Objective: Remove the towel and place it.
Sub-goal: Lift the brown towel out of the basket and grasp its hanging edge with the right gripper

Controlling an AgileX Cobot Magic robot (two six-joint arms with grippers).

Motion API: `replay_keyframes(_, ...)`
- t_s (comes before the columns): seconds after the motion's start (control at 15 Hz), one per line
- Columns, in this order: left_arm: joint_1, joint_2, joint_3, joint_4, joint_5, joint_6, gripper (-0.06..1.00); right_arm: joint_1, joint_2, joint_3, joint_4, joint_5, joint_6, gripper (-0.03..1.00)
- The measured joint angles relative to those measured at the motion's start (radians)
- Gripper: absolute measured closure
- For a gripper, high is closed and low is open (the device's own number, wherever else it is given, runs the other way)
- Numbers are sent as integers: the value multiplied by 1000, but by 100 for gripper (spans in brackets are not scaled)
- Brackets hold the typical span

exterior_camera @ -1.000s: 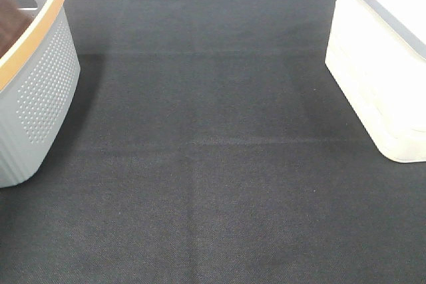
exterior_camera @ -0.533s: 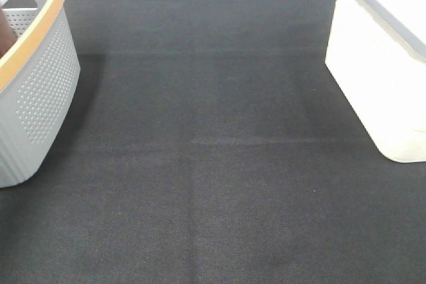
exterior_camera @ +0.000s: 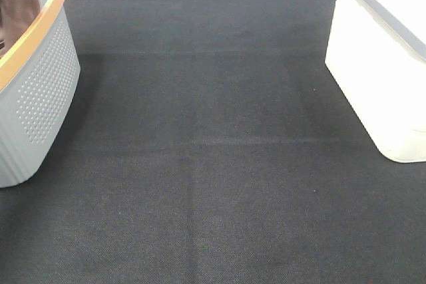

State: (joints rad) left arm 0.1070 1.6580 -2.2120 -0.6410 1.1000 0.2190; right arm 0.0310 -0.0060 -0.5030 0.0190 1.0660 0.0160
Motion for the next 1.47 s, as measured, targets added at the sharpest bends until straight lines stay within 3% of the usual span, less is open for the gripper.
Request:
replay_keyframes(0.27, 0, 0, 0, -306, -2, 173, 94, 0, 0, 0, 0, 0, 0, 13)
replay_keyframes(0.47, 0, 0, 0, -397, 3, 211, 94, 0, 0, 0, 0, 0, 0, 14)
replay_keyframes(0.6, -2, 0, 0, -407, 23, 214, 94, 0, 0, 0, 0, 0, 0, 14)
replay_keyframes(1.07, -202, 34, 0, -398, 36, 262, 94, 0, 11, 0, 22, -2, 1, 14)
replay_keyframes(1.27, -294, 90, 0, -350, -9, 244, 94, 0, 87, -8, 146, -68, -25, 17)
replay_keyframes(1.4, -348, 124, 0, -315, -58, 199, 94, 10, 193, -10, 333, -187, -160, 22)
replay_keyframes(1.47, -348, 124, 0, -315, -58, 199, 94, 10, 193, -10, 333, -187, -160, 22)
